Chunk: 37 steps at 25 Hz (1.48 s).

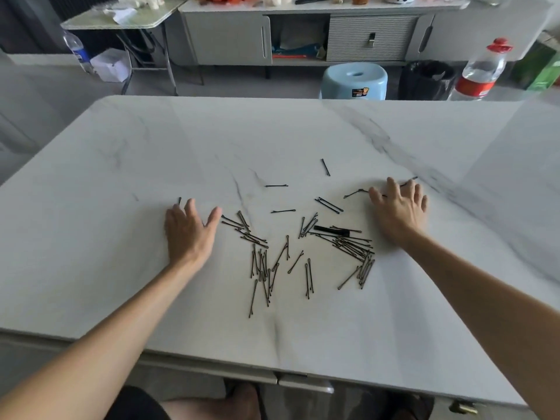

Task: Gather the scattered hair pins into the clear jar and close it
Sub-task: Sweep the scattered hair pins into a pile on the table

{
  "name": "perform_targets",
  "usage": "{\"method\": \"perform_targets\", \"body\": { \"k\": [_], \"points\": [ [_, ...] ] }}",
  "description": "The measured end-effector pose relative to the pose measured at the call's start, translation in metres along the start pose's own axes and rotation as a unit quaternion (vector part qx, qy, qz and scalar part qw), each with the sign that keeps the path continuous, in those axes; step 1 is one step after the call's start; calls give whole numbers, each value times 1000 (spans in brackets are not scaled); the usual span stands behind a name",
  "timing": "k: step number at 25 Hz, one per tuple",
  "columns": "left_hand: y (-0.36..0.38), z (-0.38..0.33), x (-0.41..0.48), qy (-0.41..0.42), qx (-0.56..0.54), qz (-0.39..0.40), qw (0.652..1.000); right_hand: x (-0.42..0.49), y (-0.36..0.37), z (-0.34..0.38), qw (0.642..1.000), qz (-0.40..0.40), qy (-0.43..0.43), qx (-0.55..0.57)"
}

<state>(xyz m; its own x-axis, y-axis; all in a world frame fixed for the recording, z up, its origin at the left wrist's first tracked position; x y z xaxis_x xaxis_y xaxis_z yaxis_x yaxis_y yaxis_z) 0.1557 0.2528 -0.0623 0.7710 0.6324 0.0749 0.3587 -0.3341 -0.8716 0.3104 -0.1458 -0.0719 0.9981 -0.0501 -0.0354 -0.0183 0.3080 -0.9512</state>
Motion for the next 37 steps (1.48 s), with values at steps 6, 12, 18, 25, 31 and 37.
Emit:
{"method": "perform_targets", "body": {
  "k": [6, 12, 18, 25, 31, 37],
  "points": [
    [19, -39, -40, 121, -36, 50, 991, -30, 4, 46, 974, -18, -224, -20],
    [17, -57, -62, 168, -60, 78, 981, 18, -6, 74, 976, -15, -168, 139],
    [16, -58, -62, 182, -92, 90, 975, 32, 41, 137, 955, 85, -277, -67],
    [28, -81, -3, 190, -144, 189, 953, -70, 28, 126, 865, 161, -474, -46],
    [58, -99, 5, 337, 20, 240, 910, -49, 0, 62, 953, 67, -294, 24],
    [35, -80, -71, 355, -42, 267, 895, -105, 10, 55, 939, 118, -315, 65]
  ]
}}
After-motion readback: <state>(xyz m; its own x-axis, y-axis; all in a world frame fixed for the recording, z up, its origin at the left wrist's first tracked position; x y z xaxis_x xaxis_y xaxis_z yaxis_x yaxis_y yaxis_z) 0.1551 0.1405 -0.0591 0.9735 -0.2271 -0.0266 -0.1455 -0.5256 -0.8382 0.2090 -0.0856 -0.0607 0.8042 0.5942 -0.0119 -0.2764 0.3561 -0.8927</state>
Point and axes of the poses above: each hand's wrist, its own x-axis towards the middle knuckle, its own y-axis out of the palm, z = x × y, the point moved 7 cm from there along x, towards the middle knuckle, and after that the axes turned 3 degrees about -x, right-handed, at the moved point
